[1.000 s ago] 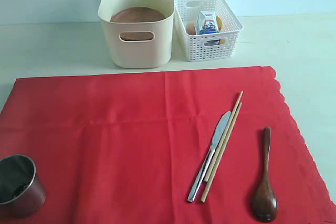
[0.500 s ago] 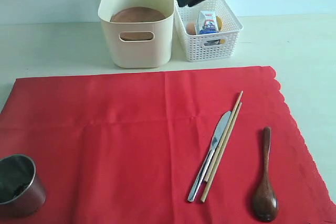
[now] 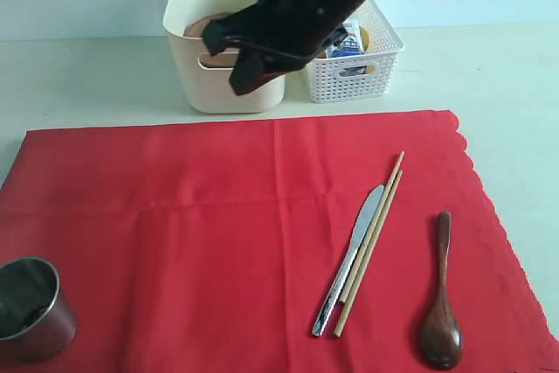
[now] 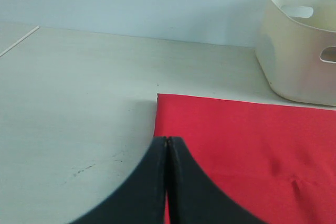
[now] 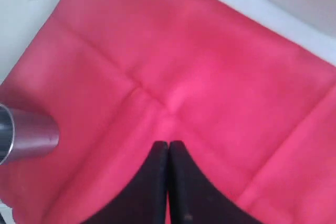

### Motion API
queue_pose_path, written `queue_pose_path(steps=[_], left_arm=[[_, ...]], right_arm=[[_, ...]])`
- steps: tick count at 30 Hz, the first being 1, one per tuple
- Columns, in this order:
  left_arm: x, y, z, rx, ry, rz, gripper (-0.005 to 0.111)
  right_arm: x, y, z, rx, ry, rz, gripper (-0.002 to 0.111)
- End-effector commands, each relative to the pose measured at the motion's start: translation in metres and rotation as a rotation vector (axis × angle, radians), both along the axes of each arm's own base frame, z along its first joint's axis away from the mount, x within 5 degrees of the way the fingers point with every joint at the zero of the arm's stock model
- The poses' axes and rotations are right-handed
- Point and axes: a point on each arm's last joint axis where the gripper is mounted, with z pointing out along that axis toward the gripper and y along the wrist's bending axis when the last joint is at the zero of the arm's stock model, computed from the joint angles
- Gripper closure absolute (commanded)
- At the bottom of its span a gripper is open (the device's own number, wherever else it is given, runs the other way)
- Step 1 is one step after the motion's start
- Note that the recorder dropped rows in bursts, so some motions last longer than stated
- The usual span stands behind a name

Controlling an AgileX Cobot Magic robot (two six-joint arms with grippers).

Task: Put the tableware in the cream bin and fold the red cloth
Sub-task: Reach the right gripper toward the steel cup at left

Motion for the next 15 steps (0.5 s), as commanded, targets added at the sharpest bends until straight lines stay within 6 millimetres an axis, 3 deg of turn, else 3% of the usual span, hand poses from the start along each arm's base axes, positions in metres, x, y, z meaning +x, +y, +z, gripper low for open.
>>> queue_pose_path(steps=[1,7,15], left_arm=[[0.000,0.000,0.001,-0.001,-0.013,-0.001,0.105],[0.000,0.000,0.001,-0.001,-0.013,-0.001,0.105],[0.000,0.000,0.001,-0.001,-0.013,-0.001,0.105]], right_arm=[[-0.019,0.032,-0.017,-0.008,0.008,0.078,0.108],[-0.041,0.069,-0.045,-0.035,0.047,0.141,0.104],[-0.075,0.110,-0.070,-0.043,0.044,0.200,0.073]])
